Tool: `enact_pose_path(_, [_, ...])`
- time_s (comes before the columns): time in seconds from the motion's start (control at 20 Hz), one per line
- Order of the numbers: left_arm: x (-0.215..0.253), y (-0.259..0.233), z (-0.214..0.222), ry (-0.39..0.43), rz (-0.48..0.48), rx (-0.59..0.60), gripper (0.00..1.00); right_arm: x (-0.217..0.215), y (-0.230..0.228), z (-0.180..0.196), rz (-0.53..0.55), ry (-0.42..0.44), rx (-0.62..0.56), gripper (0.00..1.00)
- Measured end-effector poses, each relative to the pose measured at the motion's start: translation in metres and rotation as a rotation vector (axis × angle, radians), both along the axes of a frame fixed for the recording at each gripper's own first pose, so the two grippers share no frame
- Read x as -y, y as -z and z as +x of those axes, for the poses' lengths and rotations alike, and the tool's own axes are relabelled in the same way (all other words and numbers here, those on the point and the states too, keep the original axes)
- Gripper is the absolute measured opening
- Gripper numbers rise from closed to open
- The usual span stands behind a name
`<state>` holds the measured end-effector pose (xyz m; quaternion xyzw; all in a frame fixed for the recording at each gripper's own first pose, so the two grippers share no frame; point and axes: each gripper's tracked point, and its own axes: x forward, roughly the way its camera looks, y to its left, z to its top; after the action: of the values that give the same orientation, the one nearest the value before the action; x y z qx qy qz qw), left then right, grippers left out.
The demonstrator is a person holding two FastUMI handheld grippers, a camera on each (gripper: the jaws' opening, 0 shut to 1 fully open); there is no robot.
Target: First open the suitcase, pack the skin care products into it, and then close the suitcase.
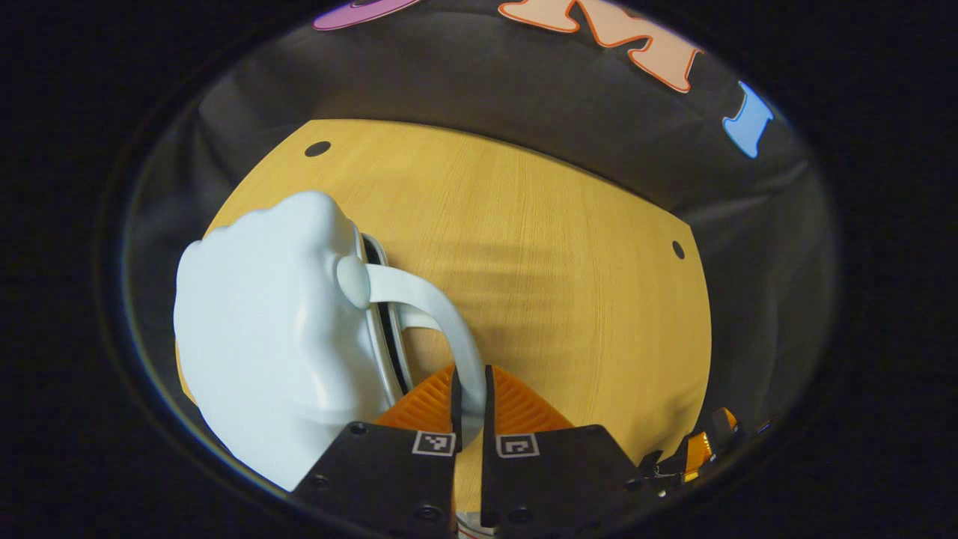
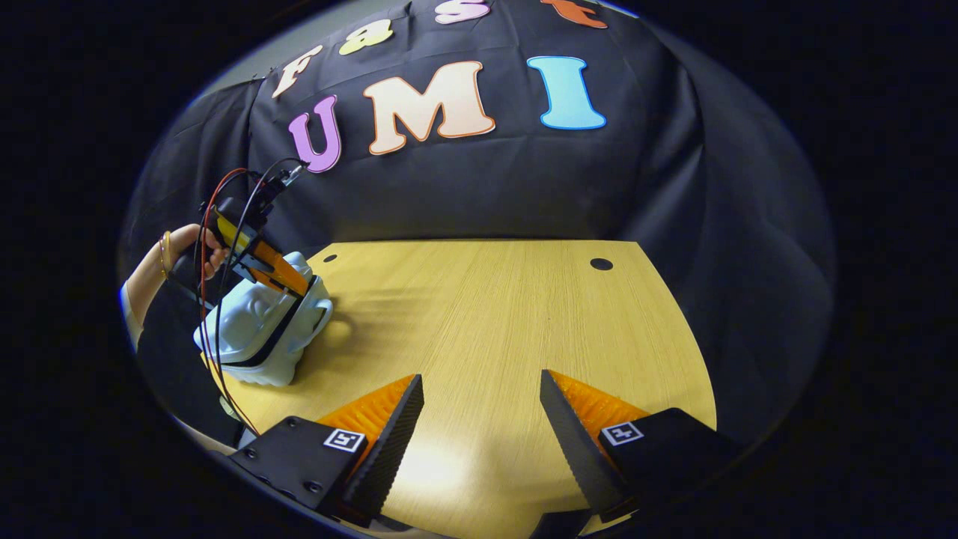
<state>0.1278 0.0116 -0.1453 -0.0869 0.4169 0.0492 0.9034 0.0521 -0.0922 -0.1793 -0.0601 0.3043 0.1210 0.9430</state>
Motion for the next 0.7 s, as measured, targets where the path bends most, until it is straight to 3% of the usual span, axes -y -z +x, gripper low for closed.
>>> enact_pose_path(0.1, [0.000, -0.004, -0.007, -0.006, 0.011, -0.007, 0.16, -0.001, -0.002, 0.002, 0.007, 0.001, 0.005, 0.94])
enact_pose_path(0.15, [-0.003, -0.006, -0.011, -0.009, 0.039, -0.009, 0.30, -0.002, -0.003, 0.001, 0.013, 0.002, 0.009, 0.98])
enact_pose_path(0.2, [-0.002, -0.006, -0.012, -0.003, 0.055, -0.005, 0.35, -0.004, -0.005, 0.002, 0.019, 0.002, 0.013, 0.98])
enact_pose_path(0.35, [0.016, -0.014, -0.017, 0.025, 0.113, 0.004, 1.00, -0.010, -0.010, 0.003, 0.029, -0.001, 0.029, 0.98])
enact_pose_path(0.7, [0.054, -0.029, -0.053, 0.192, 0.280, 0.125, 0.96, -0.023, -0.030, -0.001, 0.073, 0.016, 0.071, 0.98])
